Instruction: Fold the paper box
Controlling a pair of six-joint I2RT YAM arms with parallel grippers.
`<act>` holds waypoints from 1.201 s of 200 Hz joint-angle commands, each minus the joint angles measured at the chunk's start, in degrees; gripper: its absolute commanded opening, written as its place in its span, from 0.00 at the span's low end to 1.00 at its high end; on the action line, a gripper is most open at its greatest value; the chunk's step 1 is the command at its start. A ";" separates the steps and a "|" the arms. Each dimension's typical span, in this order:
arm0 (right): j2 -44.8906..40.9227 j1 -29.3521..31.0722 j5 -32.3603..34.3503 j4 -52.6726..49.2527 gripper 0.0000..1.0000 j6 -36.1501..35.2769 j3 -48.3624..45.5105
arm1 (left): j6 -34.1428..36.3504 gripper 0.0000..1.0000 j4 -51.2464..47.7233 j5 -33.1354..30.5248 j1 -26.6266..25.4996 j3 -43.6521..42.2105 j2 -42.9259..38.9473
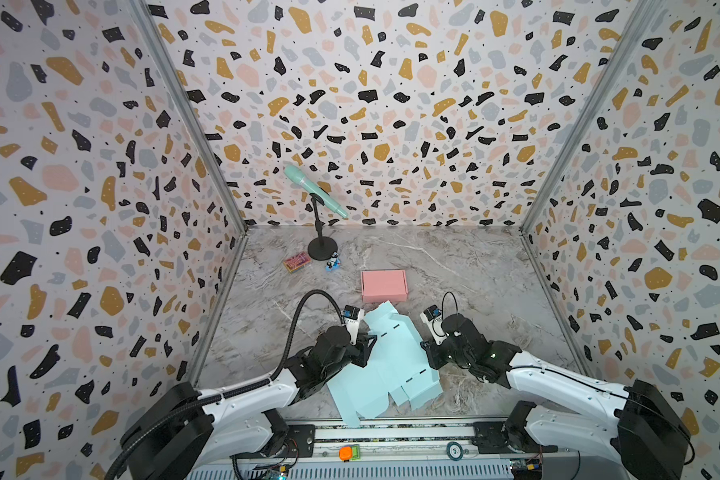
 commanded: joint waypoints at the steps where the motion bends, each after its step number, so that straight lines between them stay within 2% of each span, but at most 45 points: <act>1: 0.81 1.82 6.45 -6.25 0.00 -2.87 4.52 | 0.33 0.35 -1.44 -2.28 -0.01 -1.35 -3.32; 44: 5.22 6.18 15.62 -13.10 0.00 -5.34 10.85 | -1.44 0.35 -1.28 -1.63 0.17 -2.71 -6.29; 89: 5.94 8.31 19.65 -15.21 0.00 -7.82 13.55 | -2.01 0.35 -2.85 -2.24 0.78 -2.39 -9.16; 114: 7.12 9.35 24.00 -16.77 0.00 -8.75 14.74 | -2.22 0.35 -3.25 -1.57 2.01 -2.00 -10.35; 167: 10.91 12.23 31.85 -20.20 0.00 -10.19 18.88 | -2.71 0.35 -2.28 1.57 7.75 -2.37 -11.36; 240: 15.63 21.73 43.75 -18.11 0.00 -15.22 19.92 | -3.30 0.38 2.57 6.68 15.51 -2.11 -7.85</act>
